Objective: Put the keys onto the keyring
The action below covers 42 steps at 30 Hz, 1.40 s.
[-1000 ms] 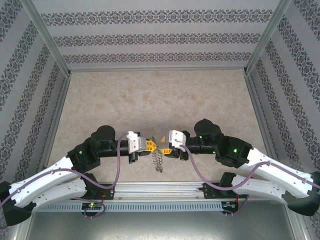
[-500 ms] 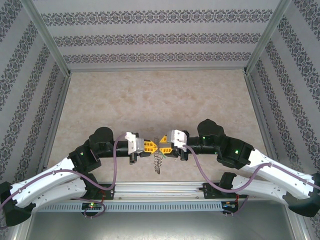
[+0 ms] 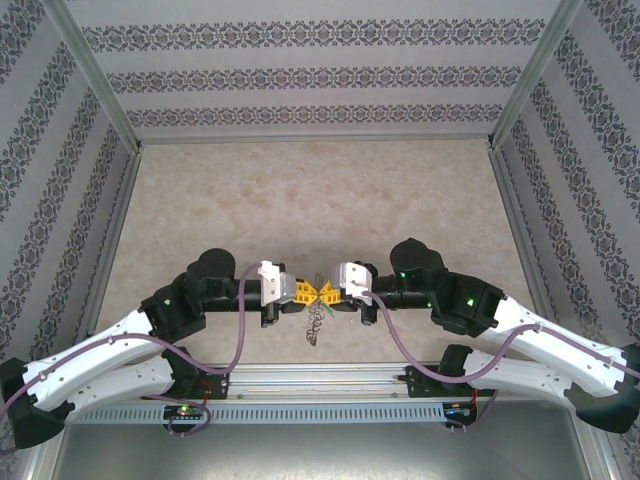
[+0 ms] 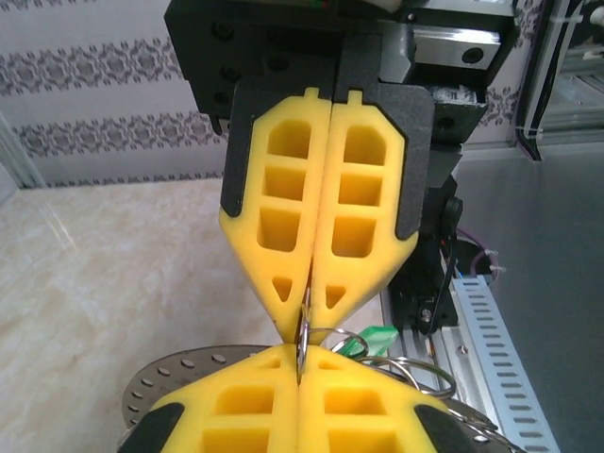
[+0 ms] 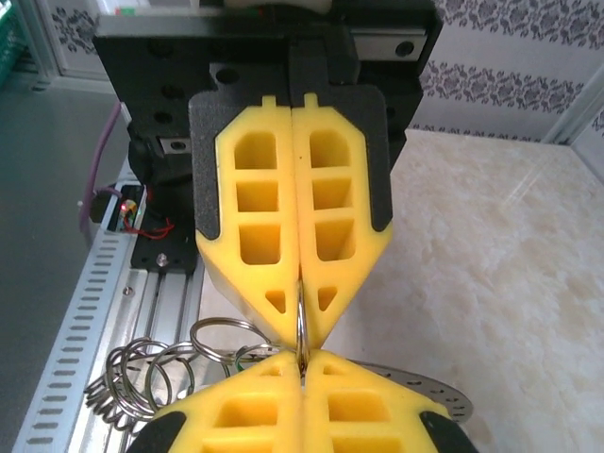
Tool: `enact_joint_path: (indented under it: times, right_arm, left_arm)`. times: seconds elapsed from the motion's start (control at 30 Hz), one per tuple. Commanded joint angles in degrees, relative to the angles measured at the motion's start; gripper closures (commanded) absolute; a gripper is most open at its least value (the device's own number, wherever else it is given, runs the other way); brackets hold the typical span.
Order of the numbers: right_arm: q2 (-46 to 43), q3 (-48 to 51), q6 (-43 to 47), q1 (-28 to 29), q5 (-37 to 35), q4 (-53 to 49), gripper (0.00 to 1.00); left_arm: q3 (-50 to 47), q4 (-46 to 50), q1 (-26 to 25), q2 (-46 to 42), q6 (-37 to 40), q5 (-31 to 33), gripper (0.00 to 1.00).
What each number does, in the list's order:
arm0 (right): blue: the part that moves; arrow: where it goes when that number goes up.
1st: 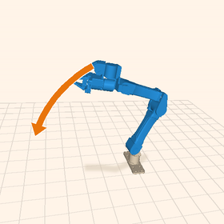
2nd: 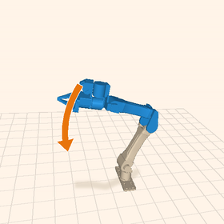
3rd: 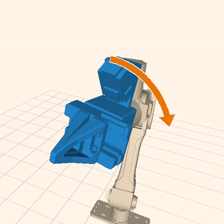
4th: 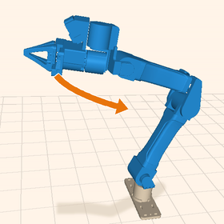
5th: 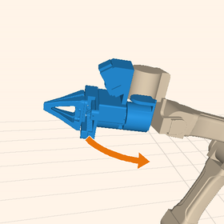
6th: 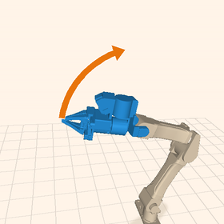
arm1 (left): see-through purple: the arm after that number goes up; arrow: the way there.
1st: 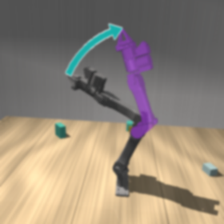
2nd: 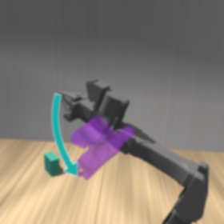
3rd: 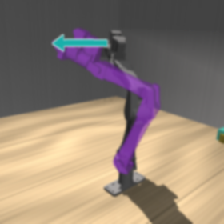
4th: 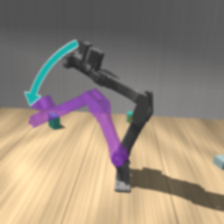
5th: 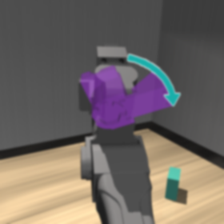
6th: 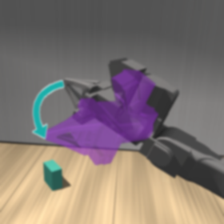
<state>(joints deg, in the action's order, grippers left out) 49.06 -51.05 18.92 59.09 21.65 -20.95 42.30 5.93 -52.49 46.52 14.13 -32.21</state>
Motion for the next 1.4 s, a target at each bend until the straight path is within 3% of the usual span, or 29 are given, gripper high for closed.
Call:
enact_joint_path:
  times: [0.0, 0.17, 0.23, 0.3, 0.43, 0.57, 0.7, 0.83, 1.27, 1.37]
  right_arm:
    - [1.07, -2.13, 1.68, 0.67, -0.55, -0.23, 1.0]
    - [4.08, -5.39, 3.43, 0.93, -3.9, -5.69, 1.0]
    - [5.65, -6.68, 4.07, 1.42, -5.38, -7.3, 1.0]
    - [7.04, -7.86, 4.75, 1.92, -6.65, -8.47, 1.0]
    - [7.37, -8.44, 5.42, 2.13, -7.5, -9.11, 1.0]
    - [5.87, -7.28, 4.66, 2.17, -6.58, -7.62, 1.0]
    - [2.44, -3.97, 2.46, 2.16, -3.84, -3.02, 0.79]
    - [0.32, -1.9, 0.1, 2.17, -2.43, -1.14, 0.74]
    - [-2.17, -0.22, -1.22, 2.15, 0.53, 1.49, 0.77]
    - [-1.99, -0.1, -1.21, 2.16, 0.21, 1.68, 0.88]
  left_arm:
    - [5.75, 7.8, -0.6, 2.22, 3.74, 3.52, 0.89]
    - [10.71, 17.17, -0.68, 6.68, 6.67, 7.71, 0.84]
    - [11.46, 18.03, -0.77, 7.74, 6.86, 7.94, 0.88]
    - [11.48, 18.1, -0.95, 8.0, 7.03, 7.95, 1.0]
    - [11.23, 18.07, -0.97, 7.49, 6.97, 7.54, 1.0]
    - [7.47, 10.88, -0.95, 4.34, 4.63, 4.89, 1.0]
    - [2.64, -0.39, -0.95, 0.81, 1.66, 0.41, 1.0]
    - [-0.06, -7.84, -0.95, -1.44, -0.46, -2.29, 1.0]
    - [-3.64, -17.4, -0.86, -1.5, -4.2, -6.1, 1.0]
    - [-3.93, -17.97, -0.86, -0.8, -4.64, -6.64, 1.0]
